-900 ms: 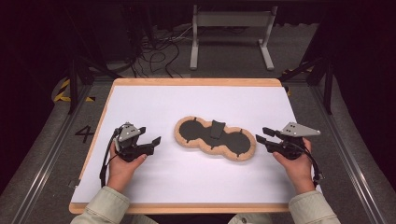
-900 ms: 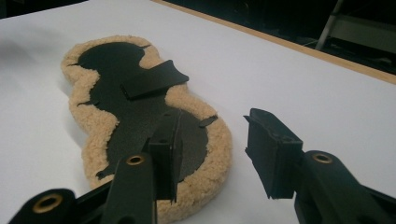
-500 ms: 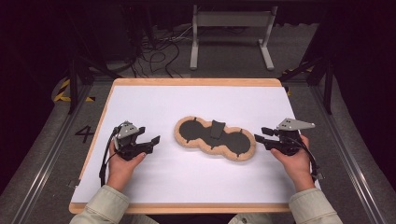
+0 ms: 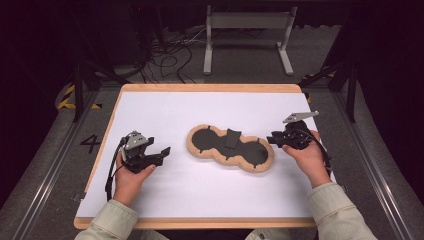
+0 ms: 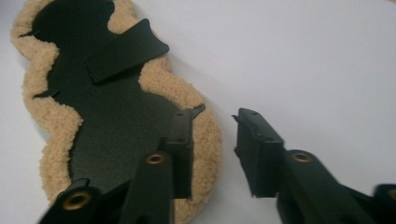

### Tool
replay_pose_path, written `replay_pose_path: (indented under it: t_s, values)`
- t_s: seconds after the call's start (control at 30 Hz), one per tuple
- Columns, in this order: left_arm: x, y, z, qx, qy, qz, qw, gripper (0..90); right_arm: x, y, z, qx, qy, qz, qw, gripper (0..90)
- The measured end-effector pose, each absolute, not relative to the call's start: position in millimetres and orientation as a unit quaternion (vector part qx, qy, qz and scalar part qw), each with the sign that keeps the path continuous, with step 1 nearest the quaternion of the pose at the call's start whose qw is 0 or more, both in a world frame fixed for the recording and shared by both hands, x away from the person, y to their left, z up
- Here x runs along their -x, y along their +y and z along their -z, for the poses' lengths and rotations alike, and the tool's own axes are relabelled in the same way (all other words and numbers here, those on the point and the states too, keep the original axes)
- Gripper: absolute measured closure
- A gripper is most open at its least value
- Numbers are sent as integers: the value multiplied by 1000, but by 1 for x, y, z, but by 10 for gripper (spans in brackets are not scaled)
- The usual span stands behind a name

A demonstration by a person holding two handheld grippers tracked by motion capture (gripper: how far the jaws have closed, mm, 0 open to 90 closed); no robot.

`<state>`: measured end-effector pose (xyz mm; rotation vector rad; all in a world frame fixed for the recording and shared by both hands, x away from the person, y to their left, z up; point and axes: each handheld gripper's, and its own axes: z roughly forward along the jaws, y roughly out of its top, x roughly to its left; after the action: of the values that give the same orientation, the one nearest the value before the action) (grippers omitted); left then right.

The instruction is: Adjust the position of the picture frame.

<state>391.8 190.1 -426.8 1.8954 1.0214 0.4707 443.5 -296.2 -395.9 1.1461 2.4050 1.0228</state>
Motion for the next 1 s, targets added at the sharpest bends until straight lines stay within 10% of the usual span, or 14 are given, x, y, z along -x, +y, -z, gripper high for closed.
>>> replay_pose_path:
  t_s: [0.2, 1.0]
  values:
    - [-392, 189, 427, -771, 411, -192, 448, 270, -460, -293, 402, -404, 842, -330, 136, 889]
    - [-393, 186, 429, -771, 414, -186, 447, 265, -482, -284, 431, -400, 865, -294, 72, 900]
